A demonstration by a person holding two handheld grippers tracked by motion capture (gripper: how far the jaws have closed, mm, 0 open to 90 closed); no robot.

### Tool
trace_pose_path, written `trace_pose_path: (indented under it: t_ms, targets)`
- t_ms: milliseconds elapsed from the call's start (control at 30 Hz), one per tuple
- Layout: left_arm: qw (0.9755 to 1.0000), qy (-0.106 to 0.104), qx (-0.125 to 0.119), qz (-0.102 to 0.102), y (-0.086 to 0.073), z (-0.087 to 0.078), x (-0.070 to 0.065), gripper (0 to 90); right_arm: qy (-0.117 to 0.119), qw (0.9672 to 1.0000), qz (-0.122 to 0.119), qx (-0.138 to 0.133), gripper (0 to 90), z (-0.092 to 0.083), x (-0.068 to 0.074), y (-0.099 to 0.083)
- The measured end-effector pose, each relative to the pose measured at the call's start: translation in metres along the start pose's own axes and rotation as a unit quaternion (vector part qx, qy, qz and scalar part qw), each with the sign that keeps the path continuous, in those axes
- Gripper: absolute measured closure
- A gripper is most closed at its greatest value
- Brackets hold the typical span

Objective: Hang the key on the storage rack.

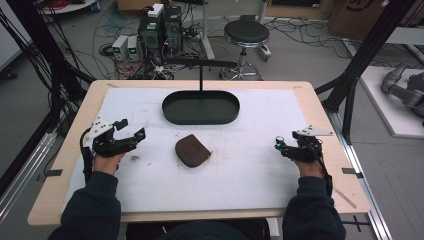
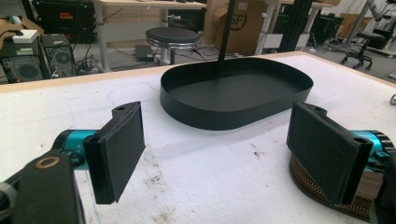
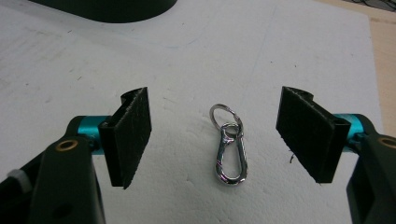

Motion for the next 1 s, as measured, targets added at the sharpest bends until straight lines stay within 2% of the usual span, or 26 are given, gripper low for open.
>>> trace_pose_path:
  t_ms: [333,467,500,533,600,633,667,733,833,867,933,967,1000]
  targets:
    - [1.0,0.004,0.006,-0.005,-0.003,0.004,0.001,19.0,-0.003,0.9999,0.009,-0.008,26.9,-0.003,-0.006,-0.002]
    - [1.0,-0.004,0.005,0.0,-0.002,0.004,-0.003,19.0,-0.027,0.9995,0.015,-0.007,27.1,-0.006,-0.014,-0.003]
    - [1.0,-0.005,0.005,0.003,-0.001,0.003,-0.003,19.0,-0.027,0.9995,0.015,-0.007,27.1,-0.006,-0.014,-0.003]
    - [1.0,-0.007,0.002,0.003,-0.001,0.0,-0.005,19.0,-0.043,0.9989,0.018,-0.004,27.0,-0.007,-0.019,-0.004]
    - [1.0,-0.009,0.003,0.003,-0.001,-0.001,-0.006,19.1,-0.049,0.9986,0.02,-0.002,26.5,-0.008,-0.021,-0.005]
    - [0.9999,-0.011,0.006,0.003,-0.003,-0.002,-0.006,19.1,-0.057,0.9982,0.018,0.003,21.0,-0.009,-0.023,-0.006]
    - [0.9999,-0.013,0.008,0.005,-0.004,-0.003,-0.007,19.1,-0.057,0.9982,0.018,0.003,21.0,-0.009,-0.023,-0.006]
    - [0.9999,-0.013,0.01,0.0,-0.005,-0.004,-0.005,19.3,-0.075,0.9969,0.019,0.012,18.7,-0.007,-0.026,-0.007]
    - [0.9999,-0.01,0.012,0.0,-0.006,-0.005,-0.002,19.5,-0.067,0.9974,0.014,0.024,18.7,-0.003,-0.027,-0.009]
    - [0.9999,-0.007,0.015,0.0,-0.007,-0.005,-0.001,19.6,-0.05,0.9982,0.004,0.032,19.1,0.003,-0.025,-0.011]
    - [0.9999,-0.008,0.015,-0.001,-0.007,-0.004,-0.001,19.9,-0.03,0.9988,-0.007,0.039,29.2,0.01,-0.023,-0.013]
    - [0.9998,-0.007,0.018,-0.001,-0.008,-0.004,-0.001,19.9,-0.03,0.9988,-0.007,0.039,29.2,0.01,-0.023,-0.013]
    - [0.9998,-0.008,0.02,-0.001,-0.009,-0.003,-0.001,20.6,-0.014,0.9988,-0.012,0.045,34.3,0.013,-0.021,-0.014]
Point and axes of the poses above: each handheld gripper's, and its own axes: z roughly forward along the jaws, y roughly out of its top, x roughly to its left, the point moved 6 cm from there along z, roughly forward along the jaws, and after that the axes turned 11 degrees about -x, right-handed, at the moved point
